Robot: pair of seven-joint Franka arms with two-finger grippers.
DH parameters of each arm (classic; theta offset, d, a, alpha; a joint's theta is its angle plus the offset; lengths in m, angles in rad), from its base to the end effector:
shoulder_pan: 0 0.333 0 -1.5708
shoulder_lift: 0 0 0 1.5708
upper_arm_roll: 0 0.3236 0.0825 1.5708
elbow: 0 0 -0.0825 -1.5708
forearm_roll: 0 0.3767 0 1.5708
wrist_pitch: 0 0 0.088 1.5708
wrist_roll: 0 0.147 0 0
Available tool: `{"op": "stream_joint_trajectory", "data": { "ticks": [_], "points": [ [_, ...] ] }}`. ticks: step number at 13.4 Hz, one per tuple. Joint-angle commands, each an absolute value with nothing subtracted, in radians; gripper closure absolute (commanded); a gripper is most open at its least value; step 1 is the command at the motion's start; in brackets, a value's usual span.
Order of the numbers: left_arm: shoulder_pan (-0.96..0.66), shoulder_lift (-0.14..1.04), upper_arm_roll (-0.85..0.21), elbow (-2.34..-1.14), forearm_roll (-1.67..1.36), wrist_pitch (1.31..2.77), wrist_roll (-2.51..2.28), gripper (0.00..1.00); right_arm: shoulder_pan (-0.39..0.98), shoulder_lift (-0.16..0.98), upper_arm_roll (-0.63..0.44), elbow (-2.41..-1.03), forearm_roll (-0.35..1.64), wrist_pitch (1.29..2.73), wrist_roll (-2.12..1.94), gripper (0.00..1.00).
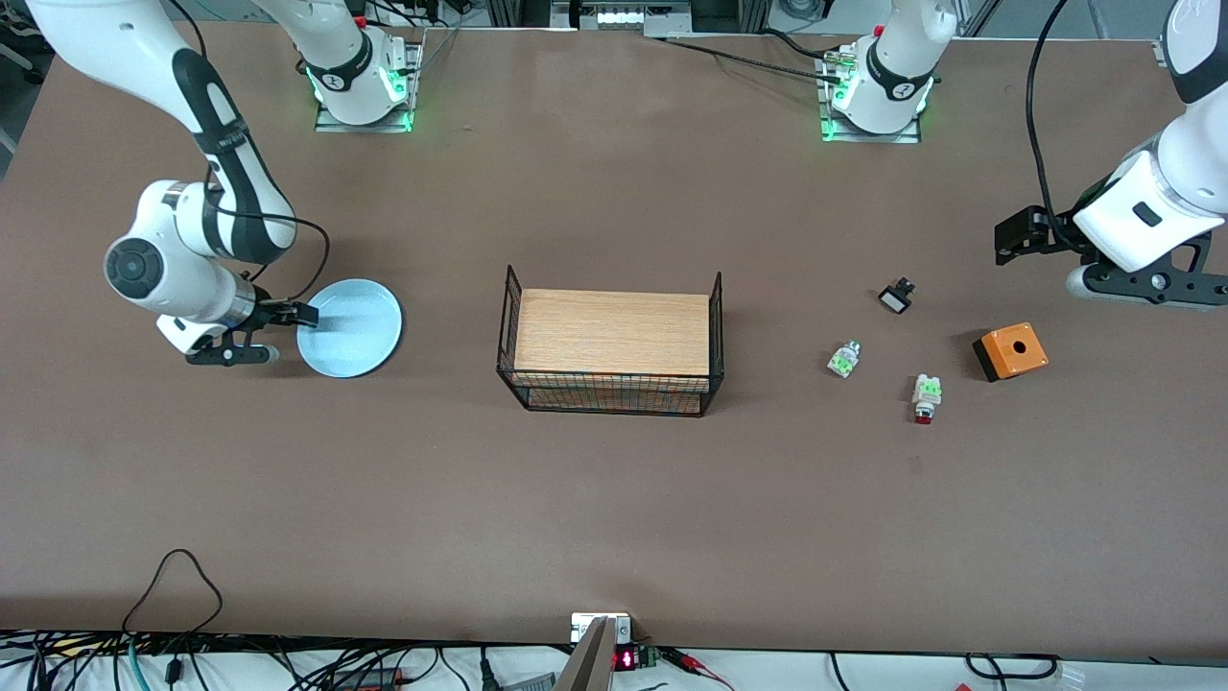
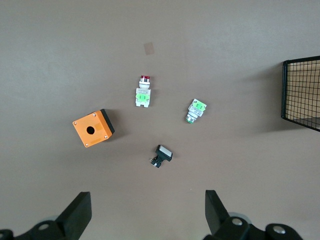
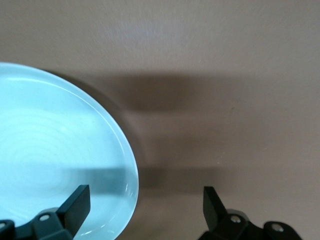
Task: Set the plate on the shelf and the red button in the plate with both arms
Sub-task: 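Grasp the plate rim with the right gripper and lift it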
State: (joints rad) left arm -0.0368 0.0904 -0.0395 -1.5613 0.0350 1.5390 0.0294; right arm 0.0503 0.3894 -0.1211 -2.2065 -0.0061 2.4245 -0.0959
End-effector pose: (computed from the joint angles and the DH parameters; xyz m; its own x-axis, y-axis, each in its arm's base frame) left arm 0.5632 -0.0370 0.5438 0.9881 -0.1041 -0.1132 -0.1079 -0.9938 -0.0280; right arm 0.5258 -0.0405 0.1636 0.9846 0.0318 -0.1720 0.0379 -0.9987 0.0327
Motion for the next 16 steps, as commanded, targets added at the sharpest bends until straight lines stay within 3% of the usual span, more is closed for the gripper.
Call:
{"op": "stream_joint_trajectory", "data": {
  "ticks": [1,3,5,6,11,16],
  "points": [
    [-0.035,0.100,-0.038,-1.542,0.044,1.536,0.052,0.00,0.043,0.413,-0.115,-2.215,-0.018,2.437,-0.106,0.15],
    [-0.035,0.100,-0.038,-1.542,0.046,1.536,0.052,0.00,0.043,0.416,-0.115,-2.217,-0.018,2.436,-0.101,0.44],
    [-0.035,0.100,-0.038,-1.542,0.048,1.537,0.052,0.00,0.044,0.413,-0.115,-2.215,-0.018,2.425,-0.107,0.87],
    [-0.037,0.100,-0.038,-1.542,0.049,1.537,0.052,0.00,0.046,0.413,-0.115,-2.215,-0.018,2.424,-0.107,1.00],
    [-0.040,0.100,-0.040,-1.542,0.051,1.536,0.052,0.00,0.043,0.381,-0.114,-2.201,-0.005,2.361,-0.092,1.00],
    [-0.037,0.103,-0.038,-1.542,0.054,1.539,0.052,0.00,0.071,0.259,-0.077,-1.940,0.002,1.911,-0.005,1.00]
  ]
}}
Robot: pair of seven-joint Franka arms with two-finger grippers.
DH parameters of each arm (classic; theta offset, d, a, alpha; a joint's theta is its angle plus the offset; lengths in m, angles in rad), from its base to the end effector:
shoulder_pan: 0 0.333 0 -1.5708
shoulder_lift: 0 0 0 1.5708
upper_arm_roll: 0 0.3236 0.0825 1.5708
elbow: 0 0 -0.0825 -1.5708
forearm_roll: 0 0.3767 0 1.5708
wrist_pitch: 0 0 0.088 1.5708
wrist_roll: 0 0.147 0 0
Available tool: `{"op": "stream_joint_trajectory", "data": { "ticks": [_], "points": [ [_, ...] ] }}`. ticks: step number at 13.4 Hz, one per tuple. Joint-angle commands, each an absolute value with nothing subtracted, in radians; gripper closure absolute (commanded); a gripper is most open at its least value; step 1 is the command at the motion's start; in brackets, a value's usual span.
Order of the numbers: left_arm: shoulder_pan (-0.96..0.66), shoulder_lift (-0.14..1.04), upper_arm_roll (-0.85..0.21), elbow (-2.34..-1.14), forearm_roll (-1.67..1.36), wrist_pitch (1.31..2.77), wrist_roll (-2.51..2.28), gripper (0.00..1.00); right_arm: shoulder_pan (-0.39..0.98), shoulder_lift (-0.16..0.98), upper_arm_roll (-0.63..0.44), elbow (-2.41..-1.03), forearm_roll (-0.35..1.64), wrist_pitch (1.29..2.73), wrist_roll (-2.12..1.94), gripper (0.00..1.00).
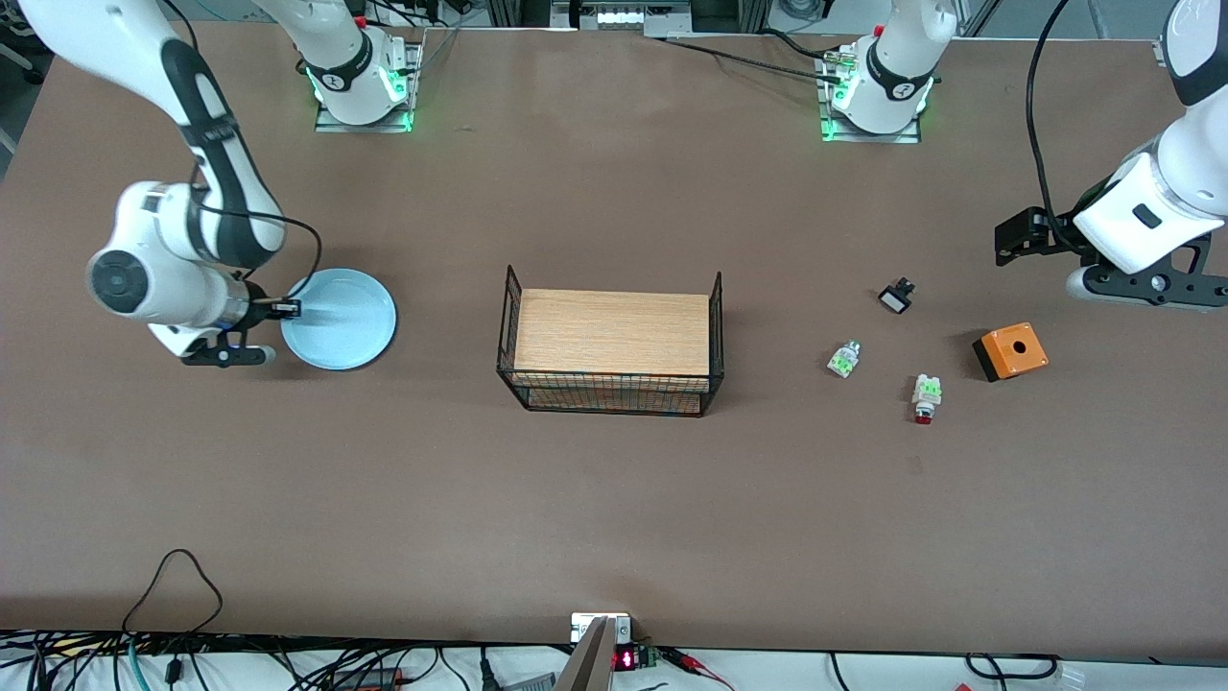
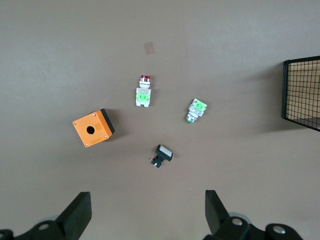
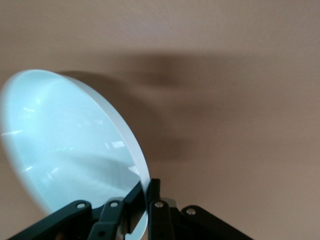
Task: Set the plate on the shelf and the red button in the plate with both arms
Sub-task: 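Grasp the plate rim with the right gripper and lift it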
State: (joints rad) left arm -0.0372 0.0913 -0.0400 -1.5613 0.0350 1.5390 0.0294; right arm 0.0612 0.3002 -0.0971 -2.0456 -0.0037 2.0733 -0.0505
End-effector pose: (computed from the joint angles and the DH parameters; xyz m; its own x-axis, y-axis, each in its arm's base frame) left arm 0.5634 -0.0375 0.5433 0.9879 -0.1050 -0.1141 -0.1089 -0.9937 -0.0279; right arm 0.5463 -0.0200 0.2486 0.9630 0.0142 -0.2690 0.0197 -0.9996 0.0177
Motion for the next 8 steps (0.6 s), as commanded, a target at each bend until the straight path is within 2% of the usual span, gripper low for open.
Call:
{"op": "stream_joint_trajectory", "data": {
  "ticks": [1,3,8],
  "points": [
    [-0.037,0.104,-0.038,-1.542,0.054,1.540,0.052,0.00,0.072,0.250,-0.074,-1.883,0.002,1.828,0.018,1.00],
    [-0.041,0.104,-0.038,-1.542,0.054,1.543,0.052,0.00,0.071,0.242,-0.048,-1.772,0.026,1.709,0.035,1.00],
    [-0.044,0.104,-0.038,-1.542,0.054,1.543,0.051,0.00,0.099,0.196,-0.037,-1.668,0.214,1.556,0.251,1.00]
  ]
}}
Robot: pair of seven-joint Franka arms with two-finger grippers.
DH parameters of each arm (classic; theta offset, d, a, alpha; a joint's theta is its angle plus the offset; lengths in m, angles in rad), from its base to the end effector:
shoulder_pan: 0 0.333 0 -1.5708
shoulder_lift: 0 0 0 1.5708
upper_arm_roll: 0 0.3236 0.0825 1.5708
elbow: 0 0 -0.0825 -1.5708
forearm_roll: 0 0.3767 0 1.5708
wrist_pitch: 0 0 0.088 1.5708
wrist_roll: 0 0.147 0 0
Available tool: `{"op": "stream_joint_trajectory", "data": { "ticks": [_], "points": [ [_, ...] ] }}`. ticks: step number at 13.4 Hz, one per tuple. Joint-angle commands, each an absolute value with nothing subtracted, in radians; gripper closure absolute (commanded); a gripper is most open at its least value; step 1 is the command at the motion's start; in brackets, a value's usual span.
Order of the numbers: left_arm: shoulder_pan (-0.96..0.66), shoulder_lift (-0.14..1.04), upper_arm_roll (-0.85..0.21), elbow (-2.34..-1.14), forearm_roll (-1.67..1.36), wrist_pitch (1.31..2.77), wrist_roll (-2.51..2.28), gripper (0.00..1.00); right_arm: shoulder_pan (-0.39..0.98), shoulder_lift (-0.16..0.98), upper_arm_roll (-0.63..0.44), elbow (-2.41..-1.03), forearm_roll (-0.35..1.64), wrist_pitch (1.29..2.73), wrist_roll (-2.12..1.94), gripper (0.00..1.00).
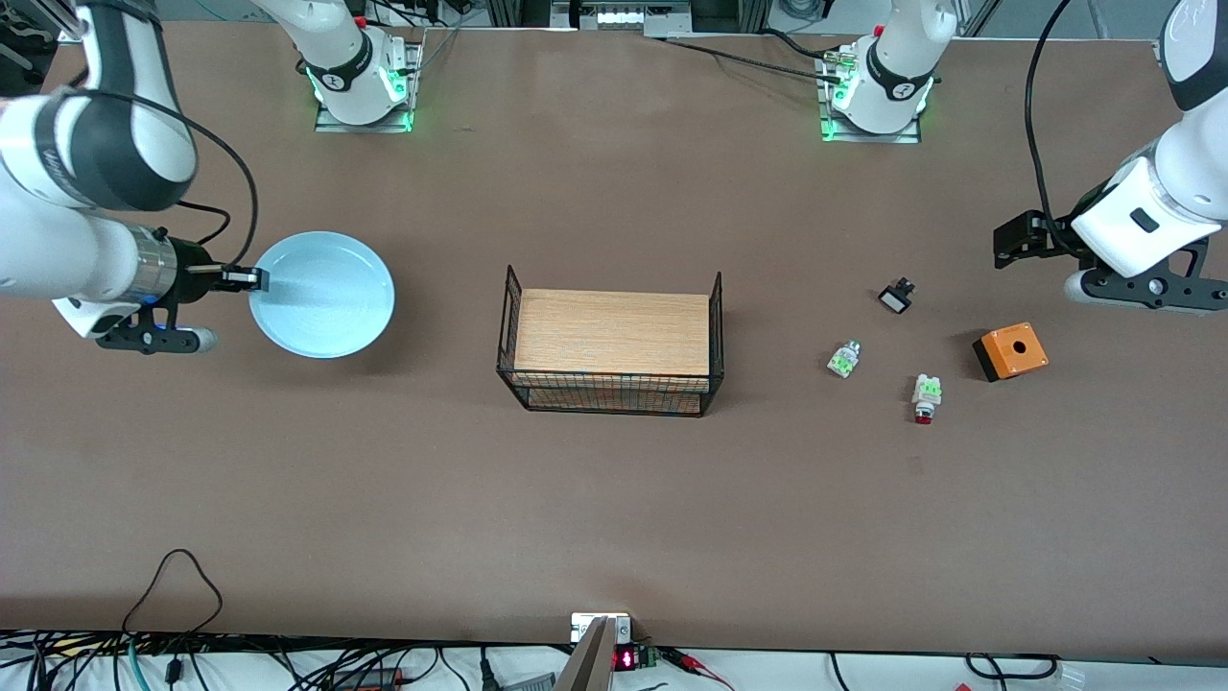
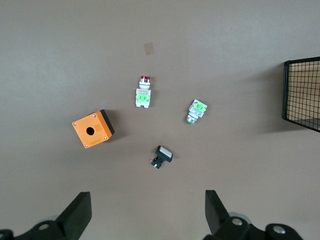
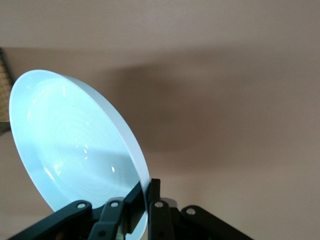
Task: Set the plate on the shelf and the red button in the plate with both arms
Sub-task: 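Carry the plate over the wire basket and lower it onto the tray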
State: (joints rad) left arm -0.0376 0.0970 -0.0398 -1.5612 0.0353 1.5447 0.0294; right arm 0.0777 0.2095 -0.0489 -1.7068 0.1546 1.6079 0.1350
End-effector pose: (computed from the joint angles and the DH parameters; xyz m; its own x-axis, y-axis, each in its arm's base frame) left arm 0.5655 -0.0377 0.5405 0.9879 -0.1054 -0.1140 -0.1093 -0.9936 -0.0280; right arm 0.5692 0.0400 0.4172 0.9409 -0.1138 -0.3190 -0.1505 -0.9842 -0.0928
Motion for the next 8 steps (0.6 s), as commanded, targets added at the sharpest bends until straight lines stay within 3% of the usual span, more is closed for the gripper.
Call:
{"op": "stream_joint_trajectory", "data": {
  "ticks": [1,8],
  "points": [
    [-0.046,0.104,-0.038,-1.542,0.054,1.543,0.051,0.00,0.116,0.195,-0.026,-1.646,0.236,1.546,0.327,1.00],
    [-0.040,0.104,-0.038,-1.542,0.052,1.543,0.052,0.00,0.303,0.198,0.081,-1.531,0.319,1.529,0.973,1.00]
  ]
}}
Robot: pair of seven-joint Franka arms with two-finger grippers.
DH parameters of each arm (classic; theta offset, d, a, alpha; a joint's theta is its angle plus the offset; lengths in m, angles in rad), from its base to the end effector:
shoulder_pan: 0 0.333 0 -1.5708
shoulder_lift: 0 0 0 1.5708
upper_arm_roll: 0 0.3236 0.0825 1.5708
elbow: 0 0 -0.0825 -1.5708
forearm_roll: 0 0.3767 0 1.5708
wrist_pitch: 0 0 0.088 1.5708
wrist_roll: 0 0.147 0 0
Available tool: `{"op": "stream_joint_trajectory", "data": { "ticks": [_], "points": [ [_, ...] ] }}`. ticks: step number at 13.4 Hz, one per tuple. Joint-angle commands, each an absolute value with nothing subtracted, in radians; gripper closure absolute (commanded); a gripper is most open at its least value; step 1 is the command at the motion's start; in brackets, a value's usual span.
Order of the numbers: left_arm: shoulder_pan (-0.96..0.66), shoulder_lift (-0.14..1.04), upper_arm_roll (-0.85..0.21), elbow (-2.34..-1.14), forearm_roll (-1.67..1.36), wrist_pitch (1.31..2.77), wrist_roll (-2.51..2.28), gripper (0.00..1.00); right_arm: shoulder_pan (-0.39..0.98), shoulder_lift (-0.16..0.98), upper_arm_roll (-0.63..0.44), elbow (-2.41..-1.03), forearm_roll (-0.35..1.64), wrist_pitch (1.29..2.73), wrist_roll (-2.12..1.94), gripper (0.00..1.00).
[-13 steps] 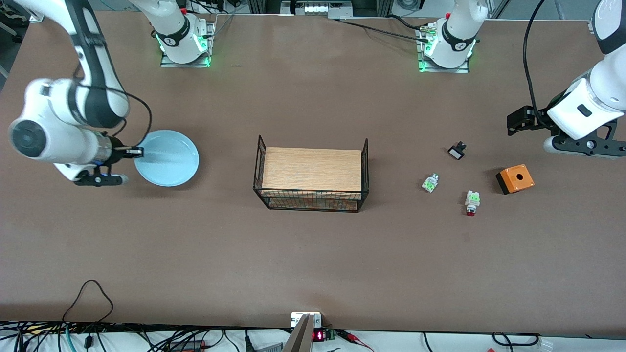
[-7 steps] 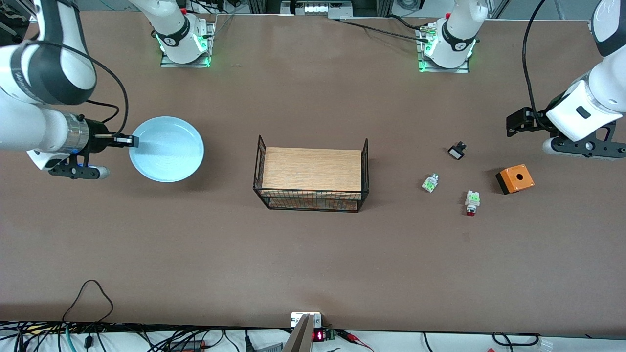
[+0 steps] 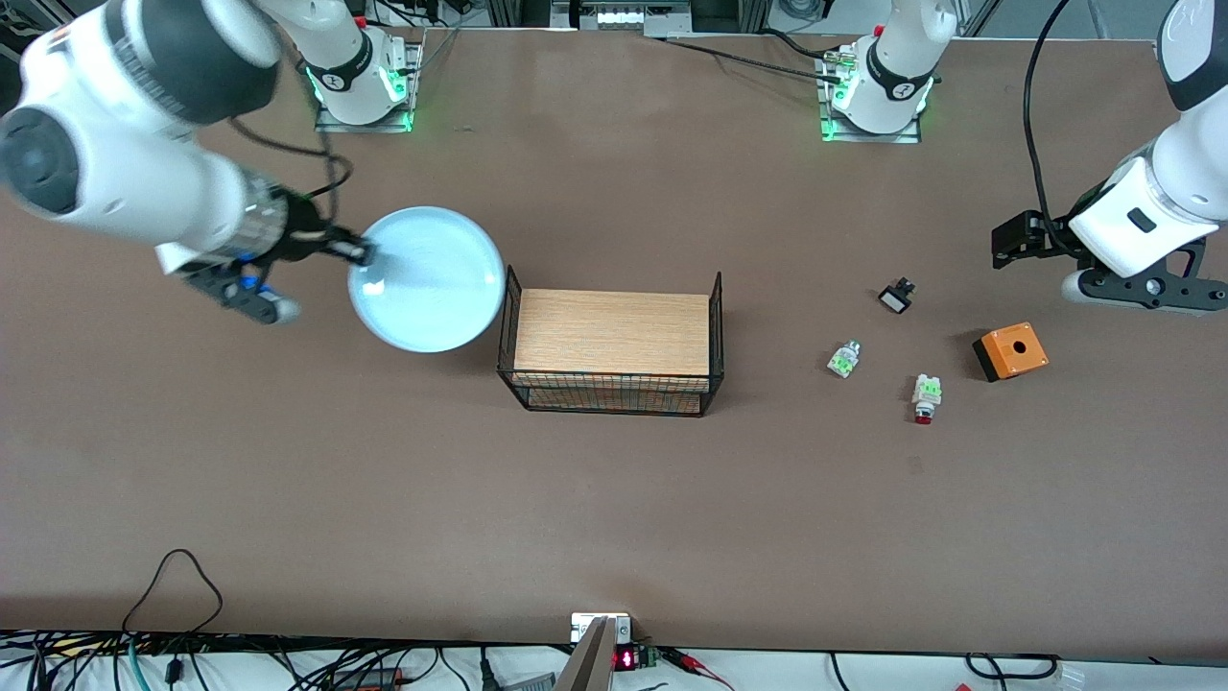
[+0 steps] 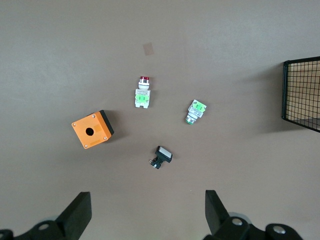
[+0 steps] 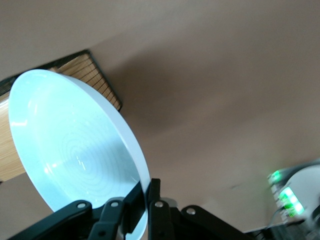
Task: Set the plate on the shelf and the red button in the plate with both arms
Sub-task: 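Carry the plate over the wire basket and lower it onto the tray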
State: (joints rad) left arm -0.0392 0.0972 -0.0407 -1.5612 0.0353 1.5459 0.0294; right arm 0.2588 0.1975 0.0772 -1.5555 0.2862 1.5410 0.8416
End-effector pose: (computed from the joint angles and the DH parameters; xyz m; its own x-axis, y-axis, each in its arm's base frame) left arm 0.5656 -0.0391 0.5405 0.9877 -0.1079 -0.1130 -0.1117 -0.9933 -0.0279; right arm 0.5404 0.2300 0.4917 0.8108 -0.4640 -0.3568 -0.5092 -0.8597 -0.0392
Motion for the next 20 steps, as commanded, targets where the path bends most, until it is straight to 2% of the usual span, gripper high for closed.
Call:
{"op": "stream_joint_trajectory", "data": {
  "ticks": [1,7,12,20],
  "points": [
    [-0.040,0.104,-0.038,-1.542,0.052,1.543,0.052,0.00,0.342,0.198,0.081,-1.531,0.325,1.538,1.050,1.00],
    [-0.037,0.104,-0.038,-1.542,0.052,1.543,0.052,0.00,0.457,0.264,0.081,-1.534,0.324,1.725,1.224,1.00],
    [-0.041,0.103,-0.038,-1.543,0.049,1.543,0.052,0.00,0.532,0.320,0.081,-1.540,0.324,1.779,1.298,1.00],
    [-0.041,0.104,-0.040,-1.543,0.046,1.546,0.052,0.00,0.561,0.403,0.081,-1.540,0.321,1.947,1.322,1.00]
  ]
}}
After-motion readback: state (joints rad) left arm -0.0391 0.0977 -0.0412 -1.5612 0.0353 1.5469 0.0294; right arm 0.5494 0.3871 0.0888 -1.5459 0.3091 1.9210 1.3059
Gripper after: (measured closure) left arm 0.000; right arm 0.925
